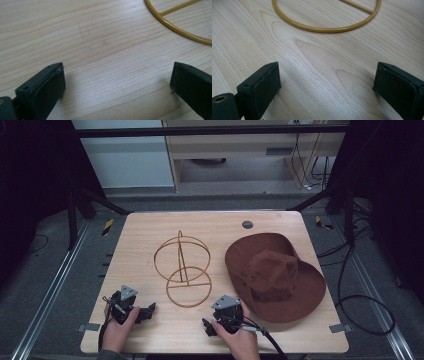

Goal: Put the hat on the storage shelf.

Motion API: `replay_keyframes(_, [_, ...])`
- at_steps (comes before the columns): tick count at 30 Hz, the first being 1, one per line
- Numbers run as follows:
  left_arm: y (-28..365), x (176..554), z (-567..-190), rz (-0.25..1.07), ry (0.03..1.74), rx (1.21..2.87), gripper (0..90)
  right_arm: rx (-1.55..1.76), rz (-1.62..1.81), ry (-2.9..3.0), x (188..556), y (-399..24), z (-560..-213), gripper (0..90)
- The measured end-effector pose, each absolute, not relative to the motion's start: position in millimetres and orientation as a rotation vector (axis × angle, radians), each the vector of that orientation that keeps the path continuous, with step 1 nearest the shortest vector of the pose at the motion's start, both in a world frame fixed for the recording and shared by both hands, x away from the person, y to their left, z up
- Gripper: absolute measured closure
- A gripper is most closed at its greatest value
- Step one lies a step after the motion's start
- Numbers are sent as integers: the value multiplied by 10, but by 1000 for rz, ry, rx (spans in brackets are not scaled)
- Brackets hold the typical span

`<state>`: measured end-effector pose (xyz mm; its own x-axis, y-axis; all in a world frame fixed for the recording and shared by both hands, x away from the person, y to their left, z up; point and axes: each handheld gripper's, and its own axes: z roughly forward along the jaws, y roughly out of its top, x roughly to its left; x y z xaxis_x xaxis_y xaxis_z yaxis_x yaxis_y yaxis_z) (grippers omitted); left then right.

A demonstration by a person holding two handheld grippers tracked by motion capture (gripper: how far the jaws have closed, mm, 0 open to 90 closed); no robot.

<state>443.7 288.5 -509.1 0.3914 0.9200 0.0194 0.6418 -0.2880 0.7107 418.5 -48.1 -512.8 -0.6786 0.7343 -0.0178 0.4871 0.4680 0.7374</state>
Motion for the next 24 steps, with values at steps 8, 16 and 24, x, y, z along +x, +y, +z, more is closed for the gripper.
replay_keyframes(8, [2873, 4429, -5090, 579, 1332, 2034, 0, 1034, 1043, 2390, 4186, -480, -5129, 69])
replay_keyframes(16, [2858, 4444, -5086, 578, 1331, 2041, 0, 1026, 1046, 2403, 4189, -485, -5125, 70])
replay_keyframes(24, [2854, 4449, -5087, 574, 1327, 2041, 0, 865, 993, 2398, 4010, -692, -4511, 154])
